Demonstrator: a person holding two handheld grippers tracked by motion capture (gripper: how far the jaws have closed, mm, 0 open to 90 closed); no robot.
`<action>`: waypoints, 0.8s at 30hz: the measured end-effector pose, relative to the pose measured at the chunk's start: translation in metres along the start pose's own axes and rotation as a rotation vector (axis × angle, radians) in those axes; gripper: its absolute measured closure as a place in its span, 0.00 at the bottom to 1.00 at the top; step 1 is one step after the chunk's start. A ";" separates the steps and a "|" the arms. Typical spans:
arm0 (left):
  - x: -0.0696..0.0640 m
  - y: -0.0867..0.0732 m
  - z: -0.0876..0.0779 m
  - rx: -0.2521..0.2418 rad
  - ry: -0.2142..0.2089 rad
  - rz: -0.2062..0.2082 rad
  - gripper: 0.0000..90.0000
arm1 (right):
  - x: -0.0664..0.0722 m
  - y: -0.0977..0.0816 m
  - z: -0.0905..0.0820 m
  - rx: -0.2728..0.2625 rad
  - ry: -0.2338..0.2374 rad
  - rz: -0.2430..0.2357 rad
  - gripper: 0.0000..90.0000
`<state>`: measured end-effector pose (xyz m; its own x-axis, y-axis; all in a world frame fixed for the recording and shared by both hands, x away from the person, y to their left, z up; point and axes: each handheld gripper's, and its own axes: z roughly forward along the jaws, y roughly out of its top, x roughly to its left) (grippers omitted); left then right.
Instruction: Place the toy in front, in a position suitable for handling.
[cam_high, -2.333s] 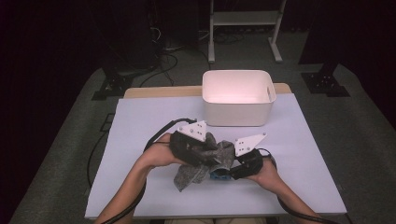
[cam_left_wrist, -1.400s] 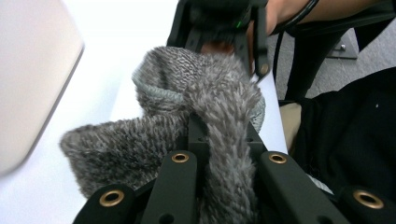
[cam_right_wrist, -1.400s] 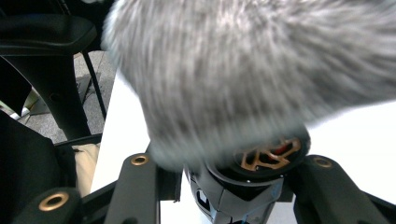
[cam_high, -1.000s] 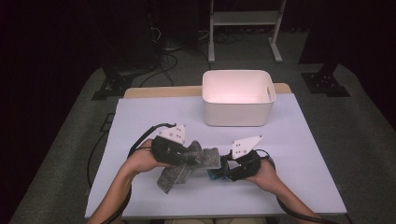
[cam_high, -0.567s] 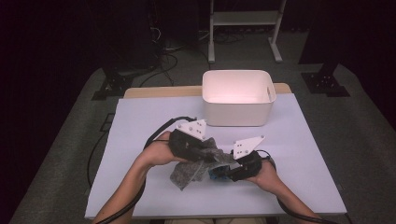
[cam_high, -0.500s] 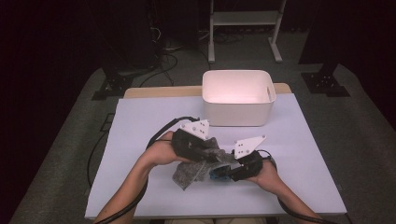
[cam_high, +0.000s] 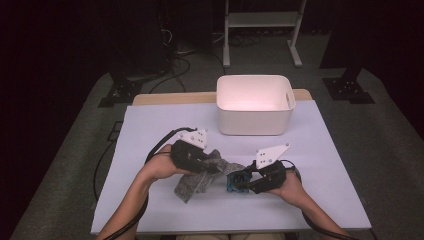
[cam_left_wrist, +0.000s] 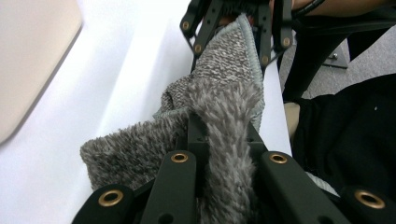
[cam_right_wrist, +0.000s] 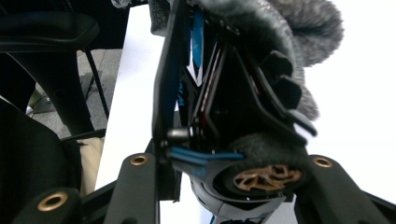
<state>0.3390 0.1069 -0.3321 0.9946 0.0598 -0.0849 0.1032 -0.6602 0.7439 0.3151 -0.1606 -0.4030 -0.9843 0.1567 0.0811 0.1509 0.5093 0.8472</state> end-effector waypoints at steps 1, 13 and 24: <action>0.000 -0.002 0.000 -0.004 -0.005 -0.001 0.90 | 0.000 0.000 -0.001 0.003 0.002 0.002 0.62; -0.001 0.009 0.037 -0.051 -0.070 0.016 0.90 | 0.003 -0.008 -0.016 0.056 -0.018 -0.006 0.61; 0.003 0.020 0.076 -0.032 -0.116 0.014 0.90 | 0.002 -0.037 -0.040 0.085 -0.040 0.075 0.59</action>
<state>0.3432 0.0367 -0.3679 0.9881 -0.0380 -0.1492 0.0912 -0.6358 0.7665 0.3041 -0.2131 -0.4129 -0.9658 0.2297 0.1203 0.2328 0.5643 0.7921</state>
